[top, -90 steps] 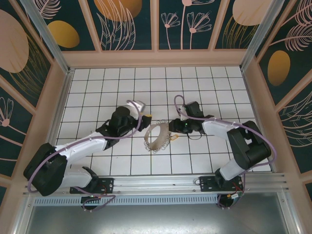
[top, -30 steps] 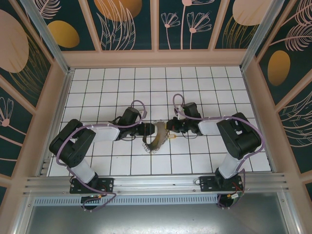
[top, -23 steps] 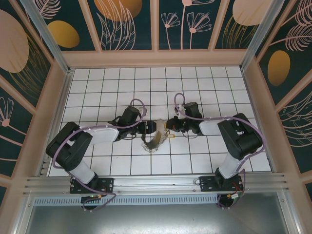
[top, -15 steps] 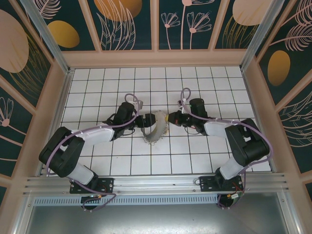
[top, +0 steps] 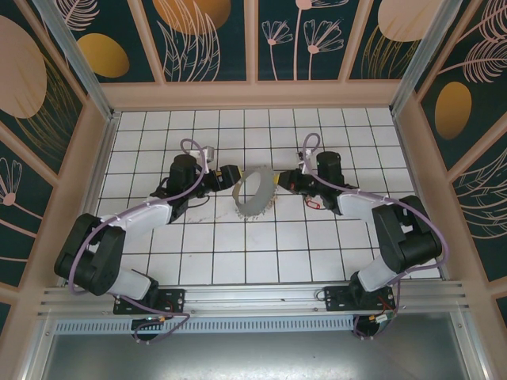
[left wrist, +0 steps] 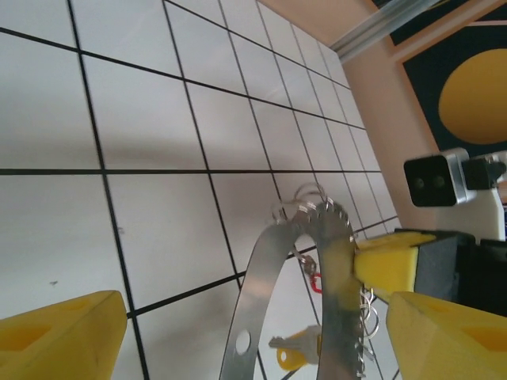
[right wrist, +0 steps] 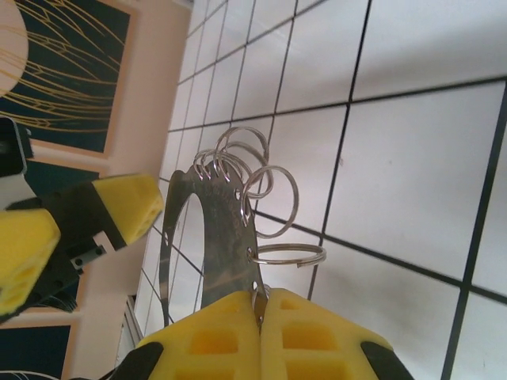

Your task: Put the keys on the keyring

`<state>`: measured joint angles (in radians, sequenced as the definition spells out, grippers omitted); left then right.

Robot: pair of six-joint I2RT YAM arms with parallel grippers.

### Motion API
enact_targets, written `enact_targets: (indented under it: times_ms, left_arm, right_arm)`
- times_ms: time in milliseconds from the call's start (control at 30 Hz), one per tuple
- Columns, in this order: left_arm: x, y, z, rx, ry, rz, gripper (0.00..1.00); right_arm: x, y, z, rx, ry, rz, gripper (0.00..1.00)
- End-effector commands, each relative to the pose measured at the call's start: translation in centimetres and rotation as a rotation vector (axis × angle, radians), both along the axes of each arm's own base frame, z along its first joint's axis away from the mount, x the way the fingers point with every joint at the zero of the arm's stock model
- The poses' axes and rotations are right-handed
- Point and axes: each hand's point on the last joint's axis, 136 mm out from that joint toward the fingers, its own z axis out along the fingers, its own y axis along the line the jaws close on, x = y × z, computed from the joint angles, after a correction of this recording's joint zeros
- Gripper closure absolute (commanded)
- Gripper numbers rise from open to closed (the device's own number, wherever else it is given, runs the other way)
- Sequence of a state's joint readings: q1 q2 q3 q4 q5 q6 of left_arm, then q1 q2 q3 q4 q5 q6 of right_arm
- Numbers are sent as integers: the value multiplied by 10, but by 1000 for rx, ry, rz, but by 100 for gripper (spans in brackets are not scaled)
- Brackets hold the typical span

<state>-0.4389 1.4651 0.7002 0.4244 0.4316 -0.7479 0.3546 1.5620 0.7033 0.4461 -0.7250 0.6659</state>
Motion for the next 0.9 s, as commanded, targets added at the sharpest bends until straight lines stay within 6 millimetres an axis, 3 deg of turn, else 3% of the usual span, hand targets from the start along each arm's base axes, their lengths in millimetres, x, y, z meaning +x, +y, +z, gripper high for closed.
enact_targets:
  times_ms: [0, 167, 333, 500, 667, 867]
  left_arm:
    - [4, -9, 20, -93, -18, -32, 16]
    - [4, -10, 27, -143, -32, -29, 15]
    - [6, -26, 34, -179, -20, -112, 18]
    - [8, -30, 41, -173, -32, -144, 35]
    - [8, -28, 47, -189, -38, -130, 69]
    - [8, -23, 57, -205, -58, -118, 89]
  right_arm:
    - [15, 5, 52, 83, -130, 31, 100]
    - [23, 11, 57, 89, -147, 90, 100]
    - [26, 14, 62, 113, -167, 105, 100]
    - [27, 14, 65, 109, -178, 94, 100]
    - [26, 14, 62, 103, -174, 110, 100]
    - [26, 14, 65, 100, -183, 115, 100]
